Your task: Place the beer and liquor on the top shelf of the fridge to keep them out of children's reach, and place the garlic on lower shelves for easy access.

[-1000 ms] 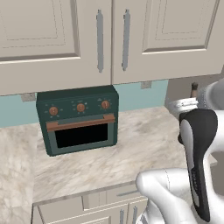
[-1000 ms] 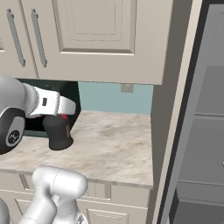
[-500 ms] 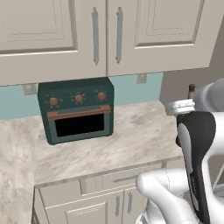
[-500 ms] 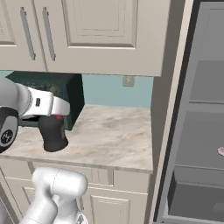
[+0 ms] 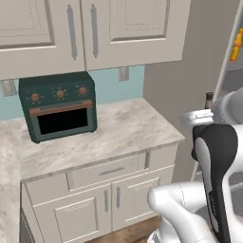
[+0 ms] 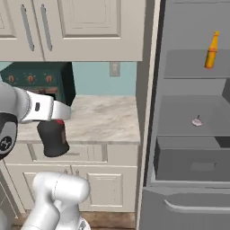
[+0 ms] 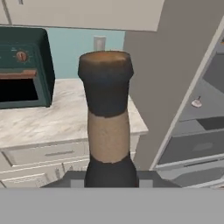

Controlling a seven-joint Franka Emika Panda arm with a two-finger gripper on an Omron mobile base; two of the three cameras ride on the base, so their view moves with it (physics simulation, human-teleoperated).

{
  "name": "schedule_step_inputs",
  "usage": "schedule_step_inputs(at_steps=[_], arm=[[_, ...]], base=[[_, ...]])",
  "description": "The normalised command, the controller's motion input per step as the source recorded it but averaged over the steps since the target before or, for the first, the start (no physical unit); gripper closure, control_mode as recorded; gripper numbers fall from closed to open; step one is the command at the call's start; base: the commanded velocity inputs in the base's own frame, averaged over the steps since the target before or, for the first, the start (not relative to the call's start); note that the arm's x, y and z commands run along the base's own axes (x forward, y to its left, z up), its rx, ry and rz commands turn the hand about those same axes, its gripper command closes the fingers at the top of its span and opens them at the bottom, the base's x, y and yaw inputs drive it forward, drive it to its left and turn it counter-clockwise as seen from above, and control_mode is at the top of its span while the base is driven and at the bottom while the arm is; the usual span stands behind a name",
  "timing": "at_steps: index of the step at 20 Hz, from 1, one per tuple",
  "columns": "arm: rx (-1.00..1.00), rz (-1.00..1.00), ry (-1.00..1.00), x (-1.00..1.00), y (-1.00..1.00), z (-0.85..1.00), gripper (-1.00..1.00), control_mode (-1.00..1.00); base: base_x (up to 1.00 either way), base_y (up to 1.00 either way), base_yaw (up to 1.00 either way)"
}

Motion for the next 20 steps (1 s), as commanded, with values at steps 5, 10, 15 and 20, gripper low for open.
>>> schedule_step_inputs(at_steps=[5,10,15,20], arm=[[0.00,0.00,0.00,0.00,0.00,0.00,1.00,1.00],[0.00,0.00,0.00,0.00,0.00,0.00,1.00,1.00],[0.00,0.00,0.00,0.00,0.00,0.00,1.00,1.00],[0.00,0.00,0.00,0.00,0.00,0.00,1.00,1.00]], base=[[0.00,-0.56,-0.31],[0.00,-0.78,-0.25],[0.00,-0.90,-0.19],[0.00,-0.82,-0.04]])
